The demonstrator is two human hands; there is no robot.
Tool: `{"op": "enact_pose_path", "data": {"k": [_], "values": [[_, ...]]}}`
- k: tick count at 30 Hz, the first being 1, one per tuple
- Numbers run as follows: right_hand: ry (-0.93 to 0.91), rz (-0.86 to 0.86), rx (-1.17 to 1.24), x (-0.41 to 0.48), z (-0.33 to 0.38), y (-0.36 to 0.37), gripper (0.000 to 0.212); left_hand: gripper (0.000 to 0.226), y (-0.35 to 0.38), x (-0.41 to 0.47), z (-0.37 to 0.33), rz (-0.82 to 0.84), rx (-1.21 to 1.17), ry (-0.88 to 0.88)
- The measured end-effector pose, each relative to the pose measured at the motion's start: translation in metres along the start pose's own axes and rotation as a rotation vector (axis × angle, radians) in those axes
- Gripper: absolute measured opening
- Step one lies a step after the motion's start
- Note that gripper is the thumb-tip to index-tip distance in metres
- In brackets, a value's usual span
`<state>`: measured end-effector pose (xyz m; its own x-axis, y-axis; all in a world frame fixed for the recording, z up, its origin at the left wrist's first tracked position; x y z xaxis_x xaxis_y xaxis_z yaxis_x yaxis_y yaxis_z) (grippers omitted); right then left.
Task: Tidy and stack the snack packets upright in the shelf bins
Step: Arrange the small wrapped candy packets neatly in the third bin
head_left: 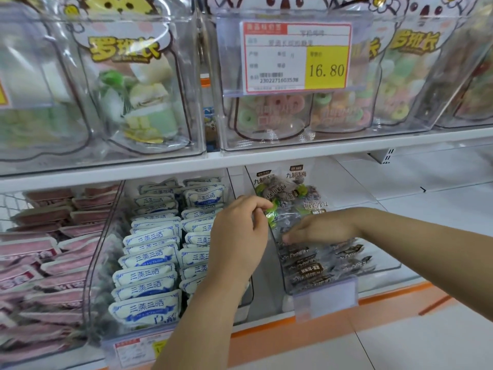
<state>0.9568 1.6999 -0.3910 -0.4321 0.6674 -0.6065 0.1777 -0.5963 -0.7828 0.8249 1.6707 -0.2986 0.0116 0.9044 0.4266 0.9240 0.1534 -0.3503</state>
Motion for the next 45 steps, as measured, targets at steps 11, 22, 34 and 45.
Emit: {"op": "enact_pose_path", "data": {"k": [11, 22, 34, 45], "values": [[0.380, -0.789, 0.708, -0.018, -0.056, -0.080, 0.047, 0.026, 0.000, 0.004, 0.009, -0.060, -0.066, -0.102], [0.146, -1.176, 1.297, -0.064, -0.092, -0.073, 0.020, 0.027, 0.000, 0.004, 0.013, -0.086, -0.119, -0.159], [-0.016, -0.773, 0.017, -0.046, -0.001, -0.080, 0.015, 0.027, -0.004, 0.000, 0.008, -0.088, -0.126, -0.167], [0.006, -0.369, -0.210, 0.002, 0.000, -0.015, 0.045, 0.026, -0.007, 0.003, 0.012, -0.098, -0.153, -0.153]]}}
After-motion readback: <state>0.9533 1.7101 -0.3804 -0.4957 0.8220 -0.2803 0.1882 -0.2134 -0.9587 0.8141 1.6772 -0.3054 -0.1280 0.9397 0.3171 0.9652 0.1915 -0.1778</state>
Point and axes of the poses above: each hand's wrist, its own x-axis towards the middle knuckle, its own y-axis out of the palm, z = x × y, the point moved 10 cm from there along x, towards the middle knuckle, and after that the axes turned 14 degrees about -x, right-handed, at the moved point
